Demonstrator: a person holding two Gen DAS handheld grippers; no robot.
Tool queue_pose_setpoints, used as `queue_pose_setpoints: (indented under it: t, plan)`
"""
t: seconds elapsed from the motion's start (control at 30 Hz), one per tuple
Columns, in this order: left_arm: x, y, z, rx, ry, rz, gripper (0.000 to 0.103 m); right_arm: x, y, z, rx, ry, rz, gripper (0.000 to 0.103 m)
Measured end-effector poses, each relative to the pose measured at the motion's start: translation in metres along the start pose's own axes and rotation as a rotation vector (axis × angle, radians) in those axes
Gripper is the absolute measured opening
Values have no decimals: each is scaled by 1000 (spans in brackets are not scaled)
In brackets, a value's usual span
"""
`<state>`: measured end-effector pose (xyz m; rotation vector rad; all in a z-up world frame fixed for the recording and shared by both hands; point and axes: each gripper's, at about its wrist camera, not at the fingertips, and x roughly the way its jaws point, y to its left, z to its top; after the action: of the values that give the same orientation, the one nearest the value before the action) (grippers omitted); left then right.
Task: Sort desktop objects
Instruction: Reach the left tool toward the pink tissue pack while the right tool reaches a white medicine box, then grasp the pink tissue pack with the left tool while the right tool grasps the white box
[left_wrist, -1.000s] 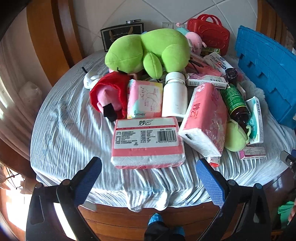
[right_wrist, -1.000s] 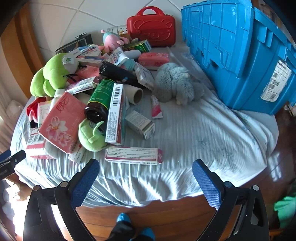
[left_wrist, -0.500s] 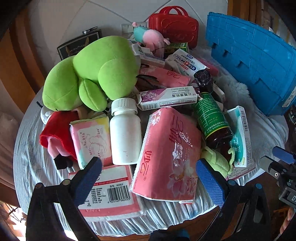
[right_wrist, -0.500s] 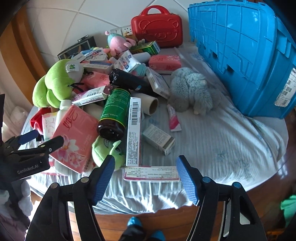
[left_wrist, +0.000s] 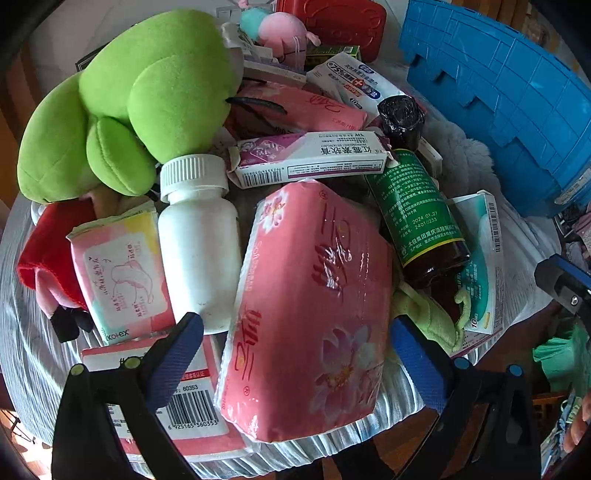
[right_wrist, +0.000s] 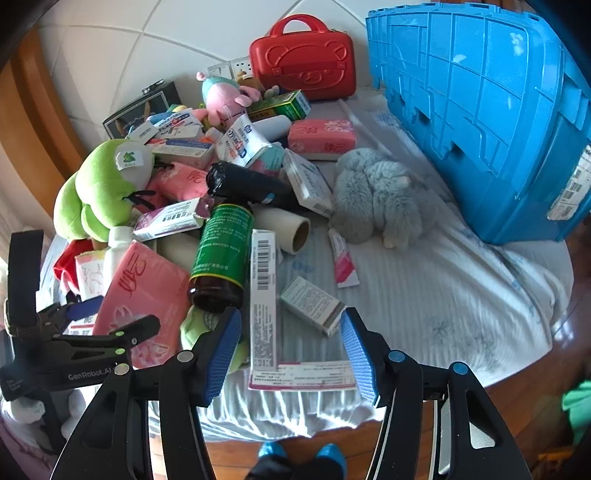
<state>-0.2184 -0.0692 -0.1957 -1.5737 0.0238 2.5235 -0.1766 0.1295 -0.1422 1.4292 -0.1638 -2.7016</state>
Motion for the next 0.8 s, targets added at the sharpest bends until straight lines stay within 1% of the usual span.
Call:
queue_pose_setpoints:
  t: [0.07,0.1,0.13,0.17,0.2,0.23,0.33,0.43,0.57,0.6,0.67,0.7,0.73,0.77,0.8]
  plan:
    - [1,-4,2,-1,-19,33,103,4,-9,5,7,1,-1,56]
    - [0,-6,4,-1,-35,55,99,6,-14,8,9,2,1,56]
    - [-2,-8,5,-1,-57,79,88,9,-19,12,11,4,5,56]
    - [-7,-11,7,2,-81,70,78,11,-24,15,12,7,10,56]
    - [-10,-12,10,-6,-80,47,61,15,-29,19,10,11,16,57]
    - [-12,-12,12,-22,-80,57,58,18,-35,23,6,14,24,57]
    - [-12,-15,12,-40,-82,89,54,29,-49,34,-16,30,53,57]
    - [-19,-19,11,-87,-99,112,47,39,-57,42,-48,44,95,57]
    - [-21,-28,11,-103,-102,145,46,49,-61,52,-95,57,145,57]
    - [-18,-31,10,-102,-92,150,48,50,-61,54,-107,59,157,58]
    - [-16,-31,9,-127,-96,157,51,53,-60,58,-128,65,177,60]
    - [-13,-30,10,-132,-86,164,58,55,-59,59,-136,69,188,63]
    - [-7,-29,12,-139,-68,168,67,56,-57,60,-144,74,197,67]
    - [1,-28,14,-145,-48,168,78,58,-56,59,-150,81,204,69]
    - [8,-26,15,-149,-29,164,81,60,-55,58,-155,90,212,71]
